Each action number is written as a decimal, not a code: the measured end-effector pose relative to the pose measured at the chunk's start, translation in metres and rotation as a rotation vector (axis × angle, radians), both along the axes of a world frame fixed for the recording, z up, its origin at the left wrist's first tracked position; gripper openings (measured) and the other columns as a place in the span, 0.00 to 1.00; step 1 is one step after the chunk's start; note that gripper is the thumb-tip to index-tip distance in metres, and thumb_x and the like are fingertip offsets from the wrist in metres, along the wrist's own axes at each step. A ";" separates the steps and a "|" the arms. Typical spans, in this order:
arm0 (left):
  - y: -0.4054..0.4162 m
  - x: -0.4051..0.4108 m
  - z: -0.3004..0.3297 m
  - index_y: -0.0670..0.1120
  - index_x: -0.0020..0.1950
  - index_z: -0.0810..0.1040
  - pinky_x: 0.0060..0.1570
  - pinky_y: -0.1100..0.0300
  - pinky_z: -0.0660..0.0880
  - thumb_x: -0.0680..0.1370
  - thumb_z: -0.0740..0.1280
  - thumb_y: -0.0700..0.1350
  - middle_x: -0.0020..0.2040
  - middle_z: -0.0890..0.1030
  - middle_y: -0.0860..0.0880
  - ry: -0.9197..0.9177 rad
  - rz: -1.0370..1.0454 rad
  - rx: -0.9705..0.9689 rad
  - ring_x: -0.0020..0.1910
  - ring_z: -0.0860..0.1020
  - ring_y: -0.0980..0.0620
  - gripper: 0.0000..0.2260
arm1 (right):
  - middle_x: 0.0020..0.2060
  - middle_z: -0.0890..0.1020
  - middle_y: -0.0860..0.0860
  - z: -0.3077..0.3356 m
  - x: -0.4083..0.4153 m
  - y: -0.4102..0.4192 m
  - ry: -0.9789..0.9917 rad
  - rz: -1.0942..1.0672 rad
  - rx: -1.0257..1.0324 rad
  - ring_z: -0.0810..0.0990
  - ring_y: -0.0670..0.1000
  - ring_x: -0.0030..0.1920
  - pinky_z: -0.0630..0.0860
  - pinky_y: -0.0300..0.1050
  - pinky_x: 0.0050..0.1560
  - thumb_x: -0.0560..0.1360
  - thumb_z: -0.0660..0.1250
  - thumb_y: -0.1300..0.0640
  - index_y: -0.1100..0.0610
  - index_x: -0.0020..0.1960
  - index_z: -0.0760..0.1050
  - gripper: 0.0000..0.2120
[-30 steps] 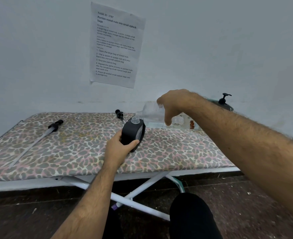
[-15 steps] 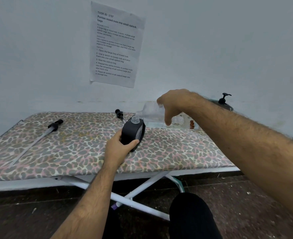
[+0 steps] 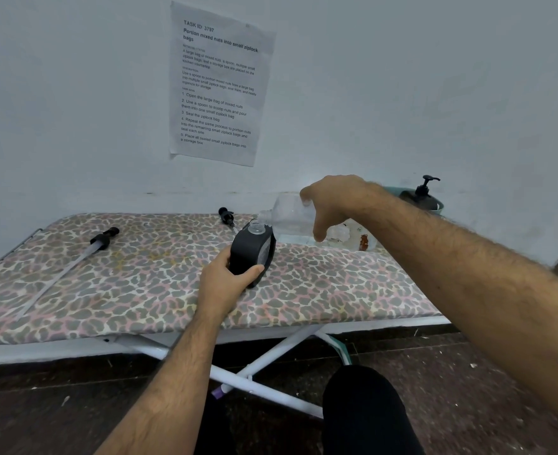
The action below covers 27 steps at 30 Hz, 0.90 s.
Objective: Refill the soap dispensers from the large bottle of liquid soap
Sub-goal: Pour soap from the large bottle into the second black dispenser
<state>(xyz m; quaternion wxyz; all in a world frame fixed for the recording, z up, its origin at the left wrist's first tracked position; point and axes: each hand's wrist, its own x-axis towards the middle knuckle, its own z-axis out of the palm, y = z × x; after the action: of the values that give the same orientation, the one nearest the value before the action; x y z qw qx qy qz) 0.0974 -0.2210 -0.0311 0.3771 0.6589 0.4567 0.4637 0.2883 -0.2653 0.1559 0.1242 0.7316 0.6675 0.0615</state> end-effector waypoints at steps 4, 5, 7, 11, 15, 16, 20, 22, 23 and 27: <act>-0.002 0.000 0.001 0.49 0.67 0.76 0.40 0.70 0.75 0.72 0.77 0.47 0.49 0.79 0.60 0.000 0.003 -0.005 0.47 0.78 0.65 0.25 | 0.58 0.78 0.48 -0.009 0.006 0.001 0.058 -0.001 0.020 0.74 0.50 0.50 0.71 0.47 0.44 0.65 0.78 0.44 0.49 0.70 0.69 0.36; -0.002 0.000 0.002 0.50 0.67 0.76 0.41 0.69 0.76 0.72 0.77 0.47 0.48 0.79 0.60 -0.001 0.004 -0.004 0.48 0.78 0.64 0.24 | 0.57 0.78 0.48 -0.011 0.008 0.001 0.076 -0.001 0.029 0.74 0.51 0.50 0.71 0.47 0.43 0.65 0.78 0.44 0.49 0.69 0.69 0.36; -0.003 0.000 0.003 0.50 0.66 0.76 0.41 0.69 0.75 0.72 0.77 0.47 0.48 0.78 0.61 0.003 0.007 0.000 0.48 0.78 0.64 0.24 | 0.55 0.78 0.47 -0.017 0.012 0.001 0.112 0.000 0.041 0.75 0.51 0.50 0.72 0.47 0.43 0.65 0.78 0.43 0.49 0.69 0.69 0.36; -0.004 0.001 0.003 0.50 0.66 0.76 0.45 0.62 0.80 0.72 0.77 0.46 0.49 0.80 0.58 0.005 0.006 -0.005 0.50 0.80 0.60 0.23 | 0.42 0.74 0.43 -0.029 0.019 0.001 0.172 0.010 0.063 0.76 0.51 0.49 0.71 0.46 0.41 0.65 0.78 0.42 0.49 0.69 0.68 0.36; -0.004 0.001 0.004 0.50 0.65 0.76 0.41 0.65 0.78 0.73 0.76 0.45 0.49 0.80 0.58 0.006 0.017 -0.015 0.47 0.79 0.62 0.22 | 0.46 0.76 0.45 -0.042 0.026 0.002 0.259 0.021 0.091 0.77 0.51 0.49 0.74 0.47 0.44 0.64 0.78 0.41 0.49 0.68 0.68 0.38; -0.004 0.002 0.004 0.51 0.65 0.75 0.38 0.68 0.76 0.73 0.75 0.44 0.48 0.79 0.59 0.012 0.018 -0.015 0.46 0.78 0.64 0.21 | 0.45 0.75 0.45 -0.047 0.028 0.002 0.291 0.021 0.103 0.76 0.51 0.49 0.73 0.47 0.43 0.64 0.78 0.41 0.49 0.68 0.67 0.38; -0.003 0.003 0.004 0.49 0.67 0.74 0.42 0.60 0.79 0.75 0.73 0.43 0.48 0.78 0.60 0.008 0.015 -0.028 0.46 0.78 0.63 0.22 | 0.45 0.76 0.45 -0.064 0.039 -0.001 0.547 -0.014 0.167 0.77 0.51 0.49 0.73 0.46 0.44 0.64 0.79 0.43 0.50 0.67 0.67 0.37; -0.002 0.002 0.003 0.48 0.68 0.73 0.40 0.62 0.77 0.75 0.72 0.42 0.48 0.78 0.61 0.022 0.018 -0.019 0.46 0.77 0.64 0.22 | 0.50 0.79 0.48 -0.074 0.045 -0.002 0.695 -0.037 0.214 0.78 0.51 0.50 0.77 0.49 0.50 0.64 0.79 0.44 0.50 0.65 0.68 0.35; -0.002 0.003 0.003 0.48 0.69 0.73 0.40 0.64 0.76 0.76 0.71 0.42 0.48 0.78 0.60 0.025 0.017 -0.013 0.46 0.77 0.64 0.22 | 0.51 0.80 0.50 -0.078 0.048 -0.002 0.751 -0.049 0.242 0.79 0.52 0.50 0.78 0.51 0.52 0.64 0.79 0.44 0.50 0.64 0.68 0.34; 0.000 0.004 0.001 0.47 0.69 0.72 0.36 0.71 0.73 0.76 0.70 0.41 0.53 0.80 0.53 0.037 0.021 -0.002 0.46 0.77 0.64 0.21 | 0.47 0.82 0.51 -0.091 0.054 -0.007 0.963 -0.084 0.356 0.81 0.51 0.49 0.79 0.53 0.52 0.65 0.80 0.47 0.52 0.62 0.66 0.33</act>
<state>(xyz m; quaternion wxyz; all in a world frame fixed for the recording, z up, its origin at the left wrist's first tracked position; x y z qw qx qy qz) 0.1016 -0.2213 -0.0297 0.3642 0.6624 0.4709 0.4548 0.3420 -0.2720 0.0650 -0.3214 0.7131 0.5981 -0.1745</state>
